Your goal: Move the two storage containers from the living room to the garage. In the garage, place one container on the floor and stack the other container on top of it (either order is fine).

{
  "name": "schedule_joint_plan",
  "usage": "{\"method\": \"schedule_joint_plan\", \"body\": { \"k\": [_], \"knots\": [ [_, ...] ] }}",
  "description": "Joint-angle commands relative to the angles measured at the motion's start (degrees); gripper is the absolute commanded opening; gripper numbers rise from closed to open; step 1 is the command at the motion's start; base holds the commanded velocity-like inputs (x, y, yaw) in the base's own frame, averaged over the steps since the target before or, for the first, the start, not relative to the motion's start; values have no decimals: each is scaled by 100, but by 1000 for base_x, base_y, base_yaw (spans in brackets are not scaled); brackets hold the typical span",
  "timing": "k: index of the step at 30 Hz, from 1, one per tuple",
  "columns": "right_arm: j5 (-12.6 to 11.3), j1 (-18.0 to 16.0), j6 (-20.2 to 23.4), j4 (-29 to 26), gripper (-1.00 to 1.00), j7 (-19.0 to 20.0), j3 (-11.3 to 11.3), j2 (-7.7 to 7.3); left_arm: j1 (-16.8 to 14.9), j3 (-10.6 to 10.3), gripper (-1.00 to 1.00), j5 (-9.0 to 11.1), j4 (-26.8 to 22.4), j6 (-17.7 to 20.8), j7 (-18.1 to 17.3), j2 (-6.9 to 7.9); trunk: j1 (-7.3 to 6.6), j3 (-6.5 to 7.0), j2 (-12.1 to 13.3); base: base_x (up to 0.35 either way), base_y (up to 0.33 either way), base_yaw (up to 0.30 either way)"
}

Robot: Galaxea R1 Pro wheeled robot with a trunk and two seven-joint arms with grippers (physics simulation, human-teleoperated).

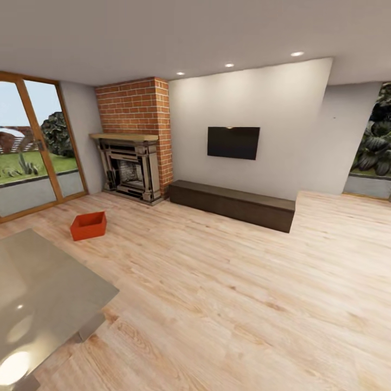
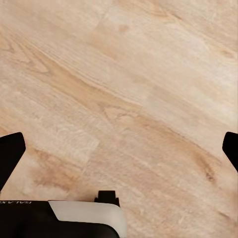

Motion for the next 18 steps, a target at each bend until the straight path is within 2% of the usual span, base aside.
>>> {"method": "schedule_joint_plan", "body": {
  "k": [1,18],
  "knots": [
    [-1,-8,-37,25,100,-10,21,2,-8,20,100,6,24,-36,-2,0,6,-2,-4,322,0,0],
    [-1,-8,-37,25,100,-10,21,1,-8,20,100,6,24,-36,-2,0,6,-2,-4,322,0,0]
  ]
}}
